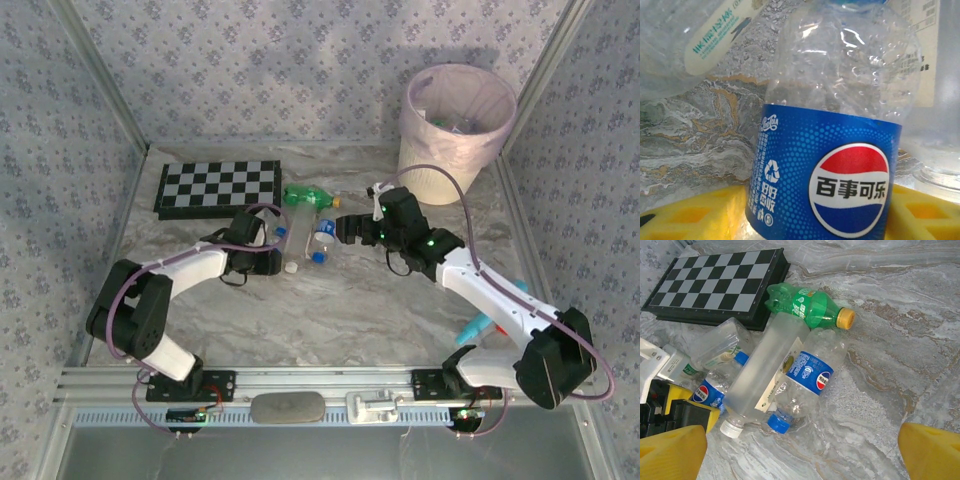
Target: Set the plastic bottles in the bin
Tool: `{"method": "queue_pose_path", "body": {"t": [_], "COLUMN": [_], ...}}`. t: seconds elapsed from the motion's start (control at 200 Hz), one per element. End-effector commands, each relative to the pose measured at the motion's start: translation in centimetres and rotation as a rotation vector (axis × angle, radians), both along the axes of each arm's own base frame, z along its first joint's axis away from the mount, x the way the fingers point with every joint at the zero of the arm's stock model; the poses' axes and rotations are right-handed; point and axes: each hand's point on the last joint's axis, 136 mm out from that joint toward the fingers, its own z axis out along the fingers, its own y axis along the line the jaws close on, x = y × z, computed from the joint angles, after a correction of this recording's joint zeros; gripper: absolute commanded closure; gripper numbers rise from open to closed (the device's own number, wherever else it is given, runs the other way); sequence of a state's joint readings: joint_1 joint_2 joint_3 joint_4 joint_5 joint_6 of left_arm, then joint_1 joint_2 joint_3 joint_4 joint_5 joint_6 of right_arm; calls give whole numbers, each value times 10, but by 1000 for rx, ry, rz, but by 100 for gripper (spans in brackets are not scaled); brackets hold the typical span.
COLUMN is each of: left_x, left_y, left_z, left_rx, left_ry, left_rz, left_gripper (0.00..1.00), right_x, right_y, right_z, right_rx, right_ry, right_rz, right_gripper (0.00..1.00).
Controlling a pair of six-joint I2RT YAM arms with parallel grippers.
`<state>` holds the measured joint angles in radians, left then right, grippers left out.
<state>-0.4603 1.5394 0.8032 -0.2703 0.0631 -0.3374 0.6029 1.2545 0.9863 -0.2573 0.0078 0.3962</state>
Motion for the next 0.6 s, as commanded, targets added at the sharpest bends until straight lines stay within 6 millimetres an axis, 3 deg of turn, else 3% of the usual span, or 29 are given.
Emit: {"method": "queue_pose_path", "body": {"t": [0.0, 0.13, 0.34, 0.475, 0.595], "left_x": [2, 2, -3, -11, -18], "left_y": [-4, -5, -21, -31, -36], "left_z": [19, 39, 96, 130, 147], "left_rx": [-12, -48, -232, -360, -432], "left_ry": [-46, -104, -274, -387, -455], "left_rz": [-19, -9, -45, -69, -69], "left_gripper": [47, 49, 49, 49, 49], "right_x": [3, 3, 0, -2, -3], "right_y": [3, 6, 25, 46, 71], "right_z": [12, 17, 32, 43, 49], "right_rx": [13, 41, 148, 269, 382], "right_ry": [-17, -12, -12, 8, 35], "right_rz": [-7, -5, 65, 129, 197], "right_gripper": [0, 0, 0, 0, 0]}}
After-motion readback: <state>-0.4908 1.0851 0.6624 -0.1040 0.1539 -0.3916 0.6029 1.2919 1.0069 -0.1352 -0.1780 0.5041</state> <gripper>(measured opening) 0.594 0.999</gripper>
